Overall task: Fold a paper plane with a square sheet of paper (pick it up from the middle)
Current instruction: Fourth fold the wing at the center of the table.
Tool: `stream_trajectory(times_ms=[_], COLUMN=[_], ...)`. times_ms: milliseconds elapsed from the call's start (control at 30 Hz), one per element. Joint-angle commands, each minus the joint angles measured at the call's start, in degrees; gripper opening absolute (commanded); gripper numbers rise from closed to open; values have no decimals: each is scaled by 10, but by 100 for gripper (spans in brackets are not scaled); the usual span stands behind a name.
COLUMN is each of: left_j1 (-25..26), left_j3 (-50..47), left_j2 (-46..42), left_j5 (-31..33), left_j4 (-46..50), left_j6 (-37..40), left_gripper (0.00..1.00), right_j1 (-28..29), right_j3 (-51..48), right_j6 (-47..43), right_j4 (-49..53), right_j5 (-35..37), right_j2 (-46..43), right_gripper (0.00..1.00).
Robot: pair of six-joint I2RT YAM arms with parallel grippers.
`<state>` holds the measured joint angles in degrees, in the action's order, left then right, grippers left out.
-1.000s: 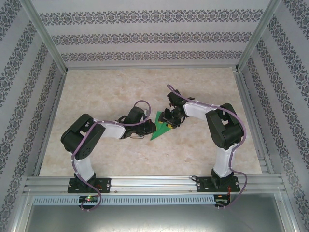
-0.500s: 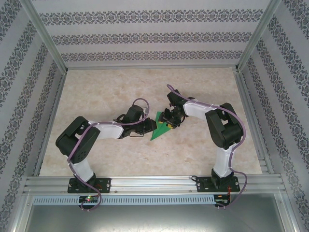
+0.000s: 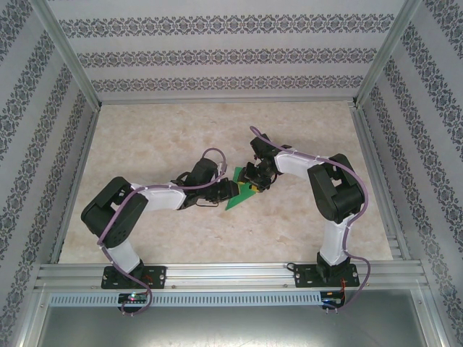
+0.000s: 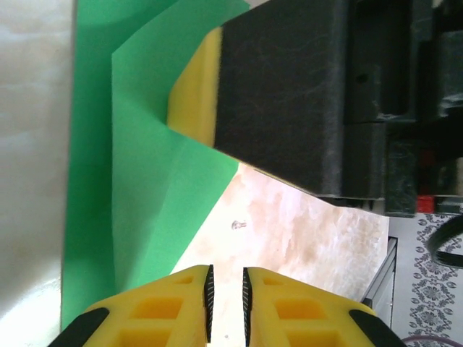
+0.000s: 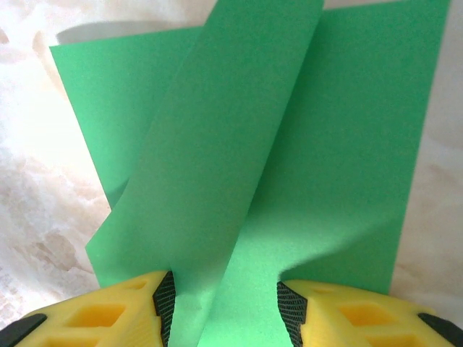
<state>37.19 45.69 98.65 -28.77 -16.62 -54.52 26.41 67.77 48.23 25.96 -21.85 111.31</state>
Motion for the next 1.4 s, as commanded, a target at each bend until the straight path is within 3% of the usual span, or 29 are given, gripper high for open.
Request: stream_trajectory(times_ms=[0,500,1367], left_j1=[8,3,0], left_j3=[17,23,10], left_j2=[26,30,35], left_j5=[-13,32,45], left_j4=[37,87,90], left_j6=[-12,1,0], left_gripper=[22,20,18], right_j1=[3,3,6], right_j3=[-47,-47,-41], right_j6=[2,1,-3], right_j4=[53,54,66], right_j5=[99,100,118], right_j2=[88,92,118], right_gripper=[48,47,46])
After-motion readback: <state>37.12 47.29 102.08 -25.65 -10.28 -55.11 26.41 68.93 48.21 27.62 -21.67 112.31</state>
